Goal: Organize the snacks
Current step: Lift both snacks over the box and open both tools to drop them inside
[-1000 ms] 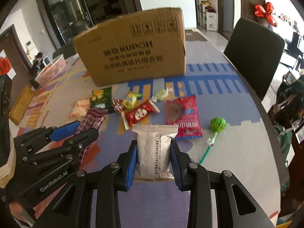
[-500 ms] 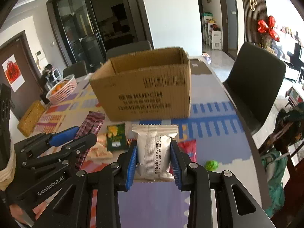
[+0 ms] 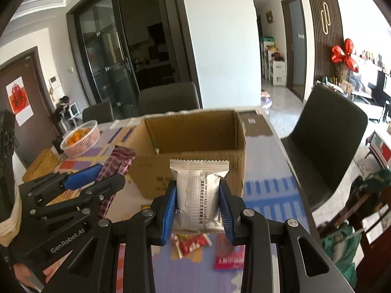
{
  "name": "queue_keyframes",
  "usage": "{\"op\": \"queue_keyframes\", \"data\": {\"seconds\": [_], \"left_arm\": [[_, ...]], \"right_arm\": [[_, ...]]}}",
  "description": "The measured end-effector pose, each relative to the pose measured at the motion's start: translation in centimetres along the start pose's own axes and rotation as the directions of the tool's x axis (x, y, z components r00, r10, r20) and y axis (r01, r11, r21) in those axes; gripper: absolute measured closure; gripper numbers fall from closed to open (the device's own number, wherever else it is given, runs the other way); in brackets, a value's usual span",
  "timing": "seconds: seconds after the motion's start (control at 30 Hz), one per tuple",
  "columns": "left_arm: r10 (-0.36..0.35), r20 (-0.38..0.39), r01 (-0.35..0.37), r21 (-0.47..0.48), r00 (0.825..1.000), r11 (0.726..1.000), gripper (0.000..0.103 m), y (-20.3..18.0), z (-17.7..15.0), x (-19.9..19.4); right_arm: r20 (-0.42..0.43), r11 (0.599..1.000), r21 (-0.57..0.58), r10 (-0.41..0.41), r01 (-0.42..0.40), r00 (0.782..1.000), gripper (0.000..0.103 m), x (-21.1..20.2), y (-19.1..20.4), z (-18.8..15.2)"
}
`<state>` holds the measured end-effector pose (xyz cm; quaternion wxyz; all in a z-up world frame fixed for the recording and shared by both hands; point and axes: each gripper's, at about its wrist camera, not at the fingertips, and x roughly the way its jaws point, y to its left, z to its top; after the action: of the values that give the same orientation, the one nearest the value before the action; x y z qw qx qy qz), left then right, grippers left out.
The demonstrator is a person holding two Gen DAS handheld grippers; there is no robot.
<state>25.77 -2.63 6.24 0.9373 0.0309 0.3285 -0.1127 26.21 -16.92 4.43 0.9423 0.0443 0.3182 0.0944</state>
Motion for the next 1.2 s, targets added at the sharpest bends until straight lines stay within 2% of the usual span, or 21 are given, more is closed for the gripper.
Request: {"op": "queue_keyframes", "data": {"seconds": [0.13, 0.53, 0.87, 0.97, 1.03, 1.07, 1.1, 1.17, 1.2], "left_arm": [[0.004, 0.009, -0.004, -0.001, 1.0, 1.0, 0.066, 0.8, 1.6, 0.5], [0.012, -0.021, -0.012, -0.001, 1.0, 1.0, 0.066, 3.3, 6.6, 4.1], [-0.001, -0.083, 0.001, -0.001, 0.997, 1.0, 0.065, 4.0, 8.2, 8.0], [-0.005, -0.102, 0.005, 0.0, 0.995, 1.0, 0.062, 4.0, 8.3, 9.2], [0.013, -0.104, -0.012, 0.001, 0.995, 1.0, 0.061, 3.9, 8.3, 9.5], [0.021, -0.105, -0.021, 0.0, 0.994, 1.0, 0.061, 4.0, 8.2, 9.6], [0.023, -0.105, -0.023, -0.005, 0.994, 1.0, 0.058, 4.0, 8.1, 9.6], [0.028, -0.106, -0.03, -0.017, 0.994, 0.999, 0.052, 4.2, 7.7, 9.5], [0.028, -0.103, -0.03, -0.019, 0.994, 0.999, 0.052, 4.3, 7.5, 9.3]], "right_arm": [[0.016, 1.0, -0.009, 0.018, -0.018, 1.0, 0.069, 0.7, 0.2, 2.2], [-0.029, 0.996, -0.081, 0.031, -0.033, 0.999, 0.069, 5.1, 0.9, 7.4], [-0.088, 0.993, -0.111, 0.027, -0.037, 0.996, 0.069, 9.1, 0.4, 9.4], [-0.099, 0.993, -0.112, 0.022, -0.033, 0.995, 0.069, 10.2, 0.1, 9.5], [-0.103, 0.993, -0.114, 0.016, -0.028, 0.995, 0.069, 10.9, 0.0, 9.6], [-0.095, 0.993, -0.113, 0.011, -0.022, 0.995, 0.067, 11.1, -0.2, 9.5], [-0.093, 0.994, -0.112, 0.003, -0.013, 0.996, 0.06, 11.3, -0.3, 9.5], [-0.084, 0.995, -0.103, -0.014, 0.005, 0.996, 0.053, 11.3, -0.8, 9.3], [-0.078, 0.995, -0.101, -0.024, 0.016, 0.997, 0.053, 11.2, -0.9, 9.2]]}}
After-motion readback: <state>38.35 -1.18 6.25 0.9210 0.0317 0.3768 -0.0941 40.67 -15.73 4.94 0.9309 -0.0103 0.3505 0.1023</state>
